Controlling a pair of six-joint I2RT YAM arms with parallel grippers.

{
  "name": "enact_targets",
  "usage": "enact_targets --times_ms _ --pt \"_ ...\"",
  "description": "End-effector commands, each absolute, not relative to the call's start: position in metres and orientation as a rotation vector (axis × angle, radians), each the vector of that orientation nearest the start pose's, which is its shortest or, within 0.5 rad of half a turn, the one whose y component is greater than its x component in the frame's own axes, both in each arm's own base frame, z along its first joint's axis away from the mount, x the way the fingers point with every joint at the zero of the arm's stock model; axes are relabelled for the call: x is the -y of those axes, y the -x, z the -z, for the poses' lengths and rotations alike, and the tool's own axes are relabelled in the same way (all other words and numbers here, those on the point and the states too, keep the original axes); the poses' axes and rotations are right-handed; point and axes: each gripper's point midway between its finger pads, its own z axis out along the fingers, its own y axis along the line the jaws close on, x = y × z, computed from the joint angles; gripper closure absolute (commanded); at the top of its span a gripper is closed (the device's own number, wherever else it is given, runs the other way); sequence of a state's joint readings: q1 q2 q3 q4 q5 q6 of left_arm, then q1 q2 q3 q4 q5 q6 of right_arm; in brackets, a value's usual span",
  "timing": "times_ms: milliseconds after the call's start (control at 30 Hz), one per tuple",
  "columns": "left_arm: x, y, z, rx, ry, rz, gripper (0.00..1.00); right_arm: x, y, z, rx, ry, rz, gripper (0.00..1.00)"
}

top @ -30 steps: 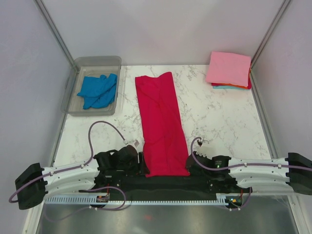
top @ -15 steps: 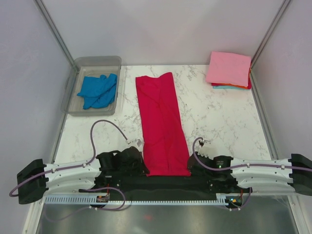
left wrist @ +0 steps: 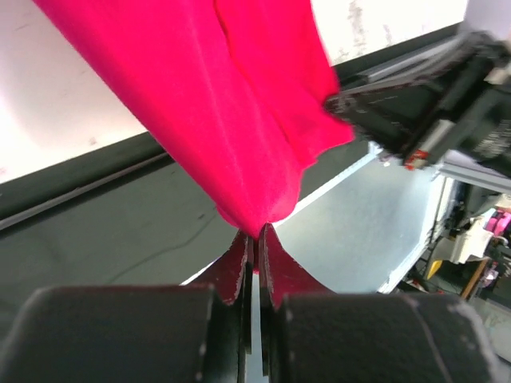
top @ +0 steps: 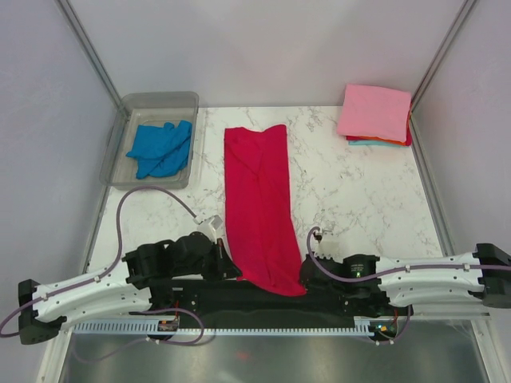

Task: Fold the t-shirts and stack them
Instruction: Fold the tshirt

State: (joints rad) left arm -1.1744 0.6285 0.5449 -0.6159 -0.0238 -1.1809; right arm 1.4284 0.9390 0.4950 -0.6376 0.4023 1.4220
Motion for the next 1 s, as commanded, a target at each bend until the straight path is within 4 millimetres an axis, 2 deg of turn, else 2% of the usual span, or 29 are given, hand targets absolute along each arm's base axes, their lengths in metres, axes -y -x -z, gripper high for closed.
enact_targets --times_ms 0,33,67,100,167,200,233,300,333,367,400,433,467,533,567,633,667,733,767,800,833,867,933,967 --pt "0.215 -0.058 -0.135 -2.597 0.07 1.02 0.98 -0.226 -0.073 -0.077 -2.538 -0.173 -0.59 1.0" --pt "0.207 -0.06 -0.133 -2.596 0.06 0.968 0.98 -0.225 -0.078 -0.081 -2.51 -0.177 -0.574 1.0" --pt "0.205 -0.068 -0.141 -2.552 0.067 0.95 0.98 -0.227 -0.083 -0.087 -2.485 -0.178 -0.576 1.0" --pt "0.203 -0.071 -0.142 -2.541 0.061 0.924 0.98 -0.234 -0.088 -0.098 -2.455 -0.173 -0.592 1.0" --pt "0.198 -0.083 -0.148 -2.499 0.047 0.851 0.98 -0.236 -0.106 -0.109 -2.408 -0.15 -0.541 1.0" --pt "0.197 -0.087 -0.151 -2.487 0.043 0.825 0.98 -0.243 -0.113 -0.117 -2.403 -0.145 -0.525 1.0" --pt "0.197 -0.092 -0.148 -2.491 0.008 0.763 0.98 -0.245 -0.12 -0.12 -2.399 -0.104 -0.494 1.0" --pt "0.2 -0.106 -0.161 -2.45 -0.046 0.721 0.98 -0.248 -0.142 -0.127 -2.386 -0.125 -0.447 1.0" --pt "0.203 -0.112 -0.156 -2.475 -0.078 0.657 0.98 -0.246 -0.157 -0.13 -2.378 -0.119 -0.423 1.0" --pt "0.206 -0.125 -0.165 -2.455 -0.068 0.648 0.98 -0.248 -0.166 -0.136 -2.368 -0.128 -0.429 1.0" --pt "0.207 -0.134 -0.166 -2.443 -0.131 0.61 0.98 -0.251 -0.174 -0.139 -2.36 -0.125 -0.433 1.0" --pt "0.204 -0.154 -0.166 -2.45 -0.092 0.561 0.98 -0.245 -0.19 -0.141 -2.35 -0.164 -0.417 1.0" --pt "0.206 -0.16 -0.167 -2.468 -0.106 0.577 0.98 -0.247 -0.198 -0.149 -2.343 -0.132 -0.425 1.0" --pt "0.207 -0.181 -0.174 -2.44 -0.134 0.6 0.98 -0.249 -0.215 -0.151 -2.345 -0.129 -0.411 1.0" --pt "0.206 -0.196 -0.176 -2.443 -0.101 0.616 0.98 -0.247 -0.23 -0.16 -2.333 -0.121 -0.403 1.0" --pt "0.203 -0.213 -0.181 -2.429 -0.114 0.595 0.98 -0.247 -0.246 -0.156 -2.349 -0.112 -0.36 1.0" --pt "0.201 -0.228 -0.182 -2.434 -0.095 0.574 0.98 -0.244 -0.261 -0.164 -2.333 -0.116 -0.349 1.0" --pt "0.199 -0.245 -0.181 -2.433 -0.11 0.533 0.98 -0.242 -0.28 -0.157 -2.353 -0.126 -0.334 1.0" --pt "0.201 -0.254 -0.187 -2.431 -0.105 0.572 0.98 -0.243 -0.288 -0.161 -2.347 -0.129 -0.343 1.0" --pt "0.203 -0.264 -0.176 -2.466 -0.116 0.553 0.98 -0.245 -0.294 -0.152 -2.373 -0.102 -0.335 1.0" --pt "0.2 -0.276 -0.181 -2.452 -0.091 0.559 0.98 -0.241 -0.304 -0.152 -2.372 -0.123 -0.329 1.0" --pt "0.202 -0.281 -0.178 -2.464 -0.097 0.572 0.98 -0.242 -0.312 -0.155 -2.366 -0.125 -0.341 1.0" --pt "0.201 -0.294 -0.169 -2.491 -0.093 0.556 0.98 -0.245 -0.323 -0.146 -2.387 -0.107 -0.338 1.0" --pt "0.199 -0.304 -0.172 -2.481 -0.077 0.559 0.98 -0.244 -0.331 -0.148 -2.38 -0.116 -0.347 1.0"
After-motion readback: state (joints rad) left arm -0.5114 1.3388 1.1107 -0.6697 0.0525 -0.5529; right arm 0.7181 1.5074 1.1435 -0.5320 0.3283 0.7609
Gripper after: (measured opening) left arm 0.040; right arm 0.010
